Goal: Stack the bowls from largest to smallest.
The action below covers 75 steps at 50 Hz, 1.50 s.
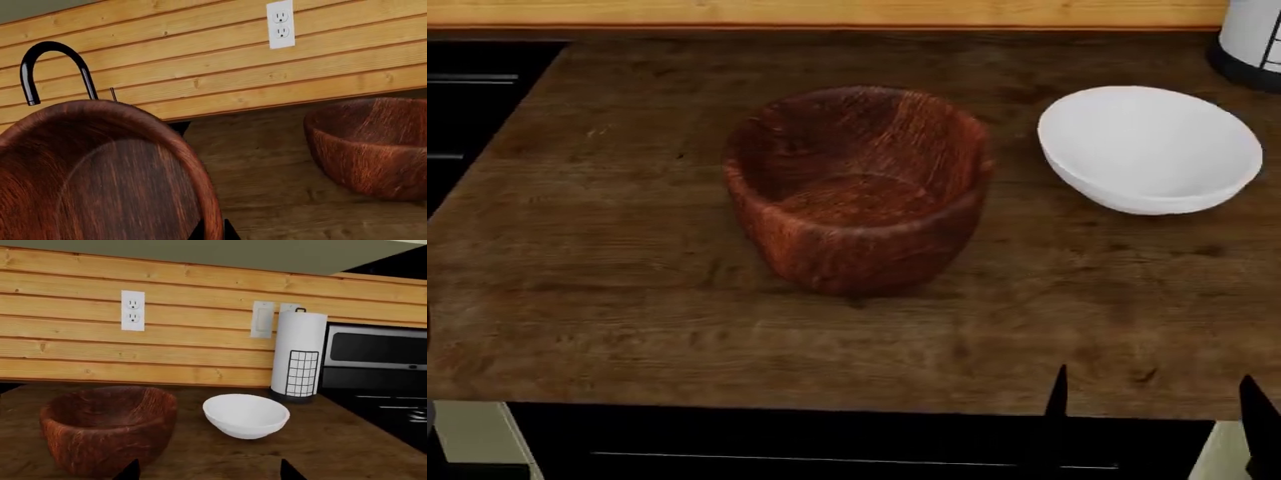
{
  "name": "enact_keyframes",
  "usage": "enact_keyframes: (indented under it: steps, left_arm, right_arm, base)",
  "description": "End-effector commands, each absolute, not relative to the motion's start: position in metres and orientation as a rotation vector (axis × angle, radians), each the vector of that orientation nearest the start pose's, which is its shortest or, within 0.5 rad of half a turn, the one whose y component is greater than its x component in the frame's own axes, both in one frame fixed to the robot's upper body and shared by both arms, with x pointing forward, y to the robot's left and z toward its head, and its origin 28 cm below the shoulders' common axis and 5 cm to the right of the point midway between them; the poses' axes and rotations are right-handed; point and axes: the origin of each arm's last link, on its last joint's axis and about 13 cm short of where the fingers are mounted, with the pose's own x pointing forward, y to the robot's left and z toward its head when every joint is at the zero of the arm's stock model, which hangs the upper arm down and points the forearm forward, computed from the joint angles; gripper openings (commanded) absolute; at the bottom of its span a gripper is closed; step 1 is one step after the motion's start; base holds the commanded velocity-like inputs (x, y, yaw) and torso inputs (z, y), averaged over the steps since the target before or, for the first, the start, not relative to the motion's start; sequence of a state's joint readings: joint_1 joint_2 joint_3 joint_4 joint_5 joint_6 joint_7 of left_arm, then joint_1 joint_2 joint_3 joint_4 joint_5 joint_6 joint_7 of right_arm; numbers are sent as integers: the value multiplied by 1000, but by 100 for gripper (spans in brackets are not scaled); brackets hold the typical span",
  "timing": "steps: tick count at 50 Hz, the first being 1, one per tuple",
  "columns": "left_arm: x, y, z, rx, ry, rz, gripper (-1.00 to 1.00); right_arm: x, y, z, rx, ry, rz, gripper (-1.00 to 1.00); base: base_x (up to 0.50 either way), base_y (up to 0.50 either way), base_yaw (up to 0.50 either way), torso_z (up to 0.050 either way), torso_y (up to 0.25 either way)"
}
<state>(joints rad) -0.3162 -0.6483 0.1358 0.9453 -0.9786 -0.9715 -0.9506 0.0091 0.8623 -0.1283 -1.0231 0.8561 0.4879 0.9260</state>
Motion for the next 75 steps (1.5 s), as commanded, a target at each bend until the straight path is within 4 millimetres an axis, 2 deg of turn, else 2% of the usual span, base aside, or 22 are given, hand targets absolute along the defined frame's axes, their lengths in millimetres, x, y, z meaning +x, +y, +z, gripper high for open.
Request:
enact_keyframes:
  steps: [1,14,32,45,47,48,52,55,57,61,68,70,75]
  left_arm:
    - [171,226,185,133,-66,128,-100]
    - [170,228,186,132,-71,137,-100]
    - [167,235,194,129,-87,170,-100]
    - [164,240,199,127,-98,189,-100]
    - [164,240,199,129,-100,188,-100]
    - [163,239,200,131,-101,187,-100]
    - [162,241,201,123,-99,188,-100]
    - [162,240,202,124,-97,178,-100]
    - [161,242,202,124,-97,179,-100]
    - [159,244,206,124,-104,189,-100]
    - [160,246,205,117,-104,196,-100]
    - [160,246,204,120,-103,196,-100]
    - [162,248,201,122,-100,201,-100]
  right_arm:
    - [138,-130,181,-79,-217,-91,100]
    - [136,-128,180,-134,-269,-69,100]
    - [133,-129,187,-112,-289,-92,100]
    - [134,-130,187,-88,-249,-119,100]
    - [134,-130,186,-164,-161,-124,100]
    - [133,-130,190,-143,-182,-139,100]
    - [145,-140,205,-172,-92,-200,100]
    - [155,-143,221,-189,-105,-204,100]
    - [167,-149,229,-277,-46,-207,100]
    - [182,-152,240,-160,16,-210,100]
    - [214,-159,264,-150,76,-168,100]
    - [224,-161,268,-129,100,-169,100]
    - [242,-162,261,-92,172,-178,100]
  base:
    - [172,-500,0,0,0]
    - [389,-371,0,0,1]
    - [500,-159,0,0,2]
    - [167,-11,0,0,2]
    - [0,0,0,0,0]
    - [0,0,0,0,0]
    - [0,0,0,0,0]
    - [0,0,0,0,0]
    - [0,0,0,0,0]
    - [0,0,0,0,0]
    - [0,0,0,0,0]
    - [0,0,0,0,0]
    - [0,0,0,0,0]
